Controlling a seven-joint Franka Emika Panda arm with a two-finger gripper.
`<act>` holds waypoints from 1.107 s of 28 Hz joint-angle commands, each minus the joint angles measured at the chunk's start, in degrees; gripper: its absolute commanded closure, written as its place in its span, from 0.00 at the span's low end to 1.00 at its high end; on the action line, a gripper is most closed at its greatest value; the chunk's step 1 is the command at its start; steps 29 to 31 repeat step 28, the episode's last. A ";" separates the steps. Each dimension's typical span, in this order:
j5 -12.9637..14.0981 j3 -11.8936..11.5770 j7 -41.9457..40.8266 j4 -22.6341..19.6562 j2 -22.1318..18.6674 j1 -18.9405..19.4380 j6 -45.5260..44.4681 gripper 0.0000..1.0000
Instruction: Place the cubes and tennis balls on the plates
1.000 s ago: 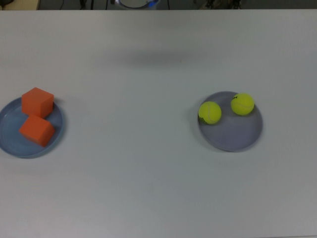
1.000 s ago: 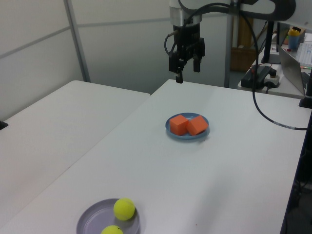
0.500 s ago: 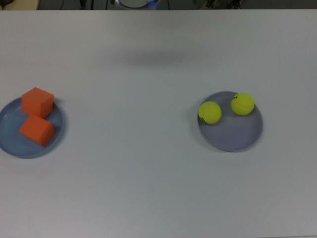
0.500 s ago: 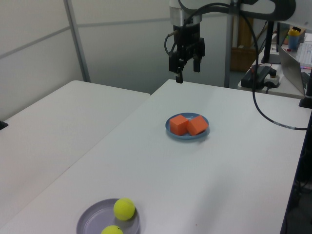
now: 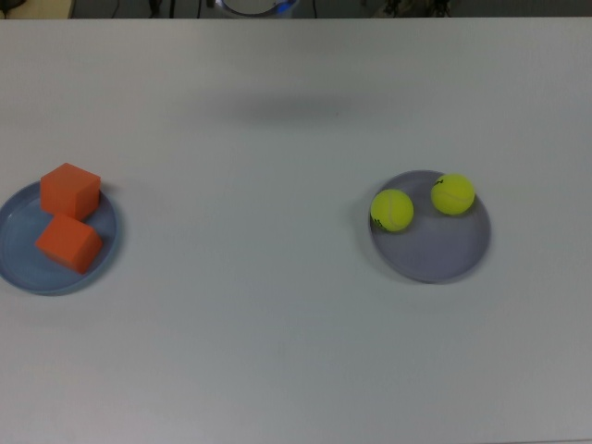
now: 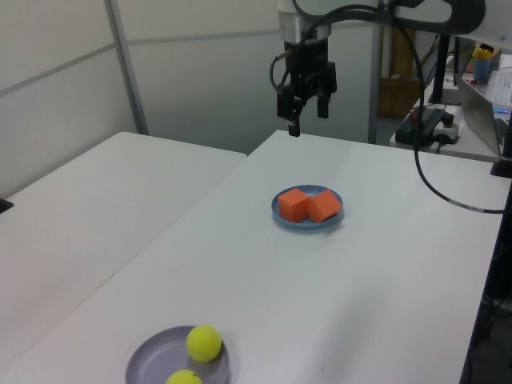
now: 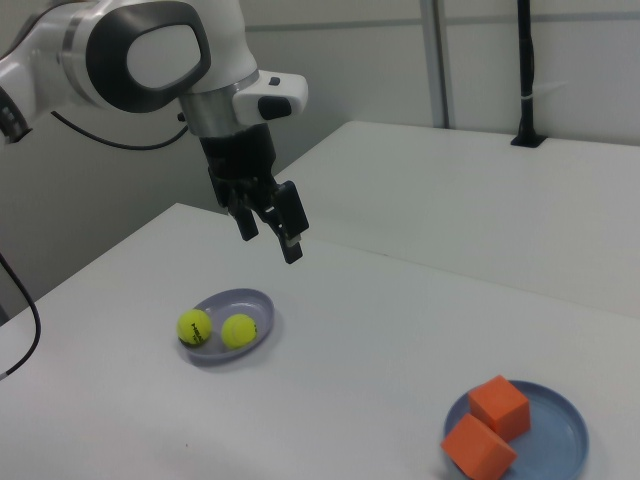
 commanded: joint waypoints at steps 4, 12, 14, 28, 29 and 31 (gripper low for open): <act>-0.07 -0.52 -1.25 -0.61 -0.85 0.40 0.87 0.00; -0.24 -0.87 -1.25 -0.61 -0.85 0.40 0.96 0.00; -0.16 -0.87 -1.34 -0.61 -0.93 0.31 0.96 0.00; -0.24 -1.04 -2.57 -0.61 -0.85 -0.04 0.96 0.00; -0.24 -1.04 -2.57 -0.61 -0.85 -0.04 0.96 0.00; -0.24 -1.04 -2.57 -0.61 -0.85 -0.04 0.96 0.00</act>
